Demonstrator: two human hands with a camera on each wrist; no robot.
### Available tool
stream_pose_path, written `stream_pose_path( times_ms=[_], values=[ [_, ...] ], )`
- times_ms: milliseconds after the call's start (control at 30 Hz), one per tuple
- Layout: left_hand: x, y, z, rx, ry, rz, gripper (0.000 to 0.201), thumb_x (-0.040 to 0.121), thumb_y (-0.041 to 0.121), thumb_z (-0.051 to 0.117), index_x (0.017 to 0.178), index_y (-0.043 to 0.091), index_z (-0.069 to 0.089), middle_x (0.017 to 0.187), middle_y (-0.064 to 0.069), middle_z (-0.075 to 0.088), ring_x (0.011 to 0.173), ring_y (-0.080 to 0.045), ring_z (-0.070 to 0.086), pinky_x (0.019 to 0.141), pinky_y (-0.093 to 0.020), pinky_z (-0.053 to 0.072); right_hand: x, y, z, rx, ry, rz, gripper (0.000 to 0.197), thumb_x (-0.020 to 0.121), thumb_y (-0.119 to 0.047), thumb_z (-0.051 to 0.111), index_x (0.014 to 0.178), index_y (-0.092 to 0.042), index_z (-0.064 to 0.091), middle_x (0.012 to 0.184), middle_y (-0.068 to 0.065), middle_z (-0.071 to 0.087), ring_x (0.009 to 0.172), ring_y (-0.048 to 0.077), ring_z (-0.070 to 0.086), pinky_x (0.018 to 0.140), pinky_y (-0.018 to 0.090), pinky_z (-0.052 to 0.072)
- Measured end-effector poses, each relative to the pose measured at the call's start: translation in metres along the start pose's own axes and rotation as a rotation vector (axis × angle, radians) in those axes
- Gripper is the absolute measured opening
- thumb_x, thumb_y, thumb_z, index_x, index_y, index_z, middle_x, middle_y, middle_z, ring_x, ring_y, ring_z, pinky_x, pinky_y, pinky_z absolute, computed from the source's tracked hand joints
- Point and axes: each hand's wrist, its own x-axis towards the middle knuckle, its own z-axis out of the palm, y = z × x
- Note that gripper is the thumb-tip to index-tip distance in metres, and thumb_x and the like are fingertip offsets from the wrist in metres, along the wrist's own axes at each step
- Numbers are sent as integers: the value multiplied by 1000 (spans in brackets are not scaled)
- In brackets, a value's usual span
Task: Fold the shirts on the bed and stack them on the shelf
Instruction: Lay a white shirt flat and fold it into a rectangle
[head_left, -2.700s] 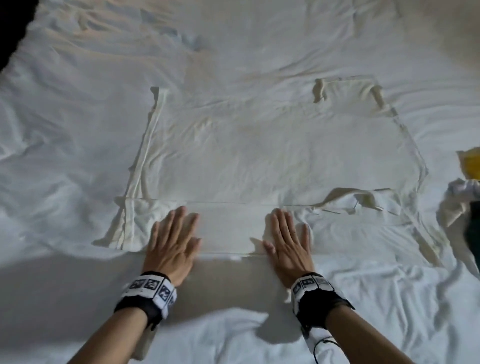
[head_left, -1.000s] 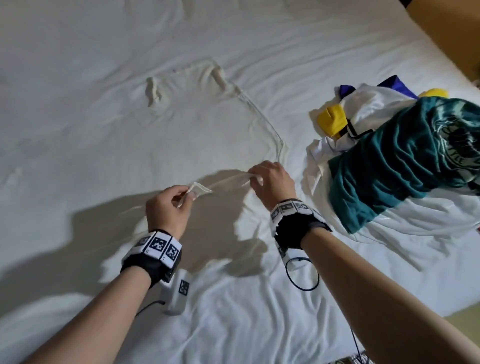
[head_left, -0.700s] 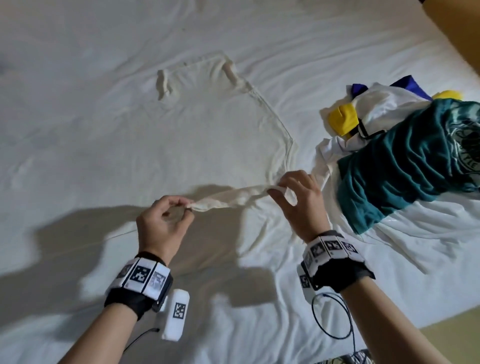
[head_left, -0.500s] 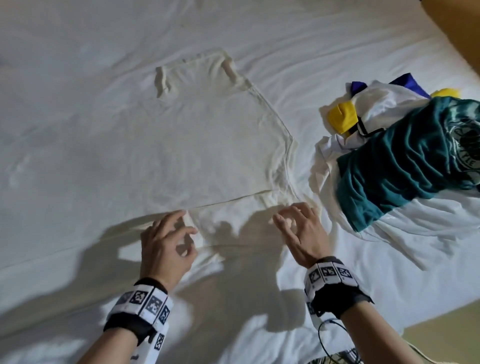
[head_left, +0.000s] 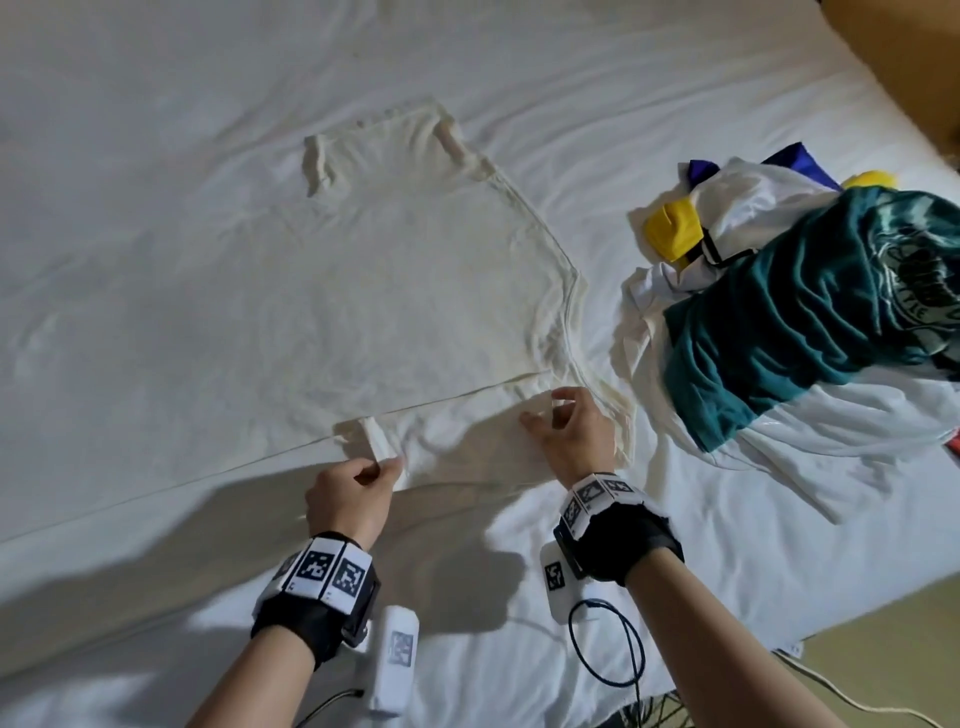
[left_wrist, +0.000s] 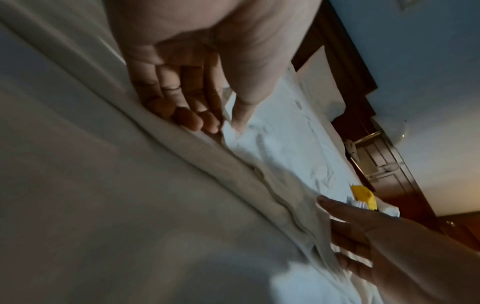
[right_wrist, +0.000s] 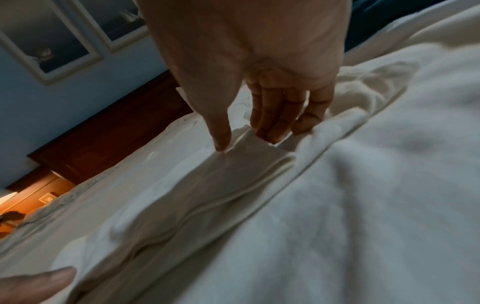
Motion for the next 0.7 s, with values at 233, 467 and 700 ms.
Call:
stream_pose_path(
  times_ms=[233,467,700],
  values=[
    [-13,18,-10,-479,-88,-201,10,83,9,71,79,1,68,66,-10,61,39,-7,59,35,-14,41,18,-20,-10,108,-39,-82,31,89,-14,65,118,-18,55,94,2,64,88,21,62,75,28,47],
    [-21,1,3,-581,-195,-327,10,78,4,77,78,-4,70,78,-24,71,58,-28,71,49,-28,57,3,-12,-12,26,-107,-78,59,80,-30,77,131,-20,47,101,-1,59,94,20,60,87,36,51],
    [-17,-7,4,-584,-168,-270,14,83,8,75,80,-4,69,69,-16,69,53,-21,68,47,-27,54,-3,0,-23,16,-127,-82,64,80,-5,70,137,-21,45,103,-1,63,83,15,61,74,28,53]
  ],
)
